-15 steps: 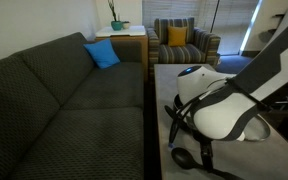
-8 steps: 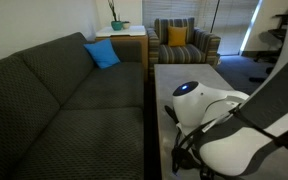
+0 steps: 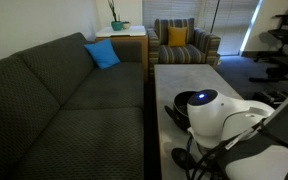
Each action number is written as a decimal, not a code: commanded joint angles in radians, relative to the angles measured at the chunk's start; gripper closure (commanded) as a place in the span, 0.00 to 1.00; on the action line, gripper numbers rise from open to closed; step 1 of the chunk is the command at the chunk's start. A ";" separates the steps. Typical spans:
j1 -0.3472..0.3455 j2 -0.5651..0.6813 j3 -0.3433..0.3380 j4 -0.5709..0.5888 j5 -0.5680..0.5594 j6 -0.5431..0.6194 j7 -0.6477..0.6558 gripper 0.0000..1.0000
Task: Put the black ladle inside the black pot
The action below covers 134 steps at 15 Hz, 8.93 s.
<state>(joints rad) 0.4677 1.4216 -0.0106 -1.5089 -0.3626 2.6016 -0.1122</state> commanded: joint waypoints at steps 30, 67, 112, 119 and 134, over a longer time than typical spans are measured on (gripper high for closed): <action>-0.051 -0.024 -0.087 -0.176 -0.033 0.317 -0.099 0.72; 0.089 -0.425 -0.092 -0.511 -0.022 0.097 0.165 0.93; -0.016 -0.625 -0.208 -0.520 -0.162 -0.153 0.179 0.93; -0.111 -0.561 -0.098 -0.207 -0.157 -0.640 -0.001 0.93; -0.208 -0.057 -0.015 0.582 -0.142 -1.039 -0.346 0.93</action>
<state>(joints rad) 0.2419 1.2646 -0.0273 -1.0995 -0.5042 1.6675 -0.4096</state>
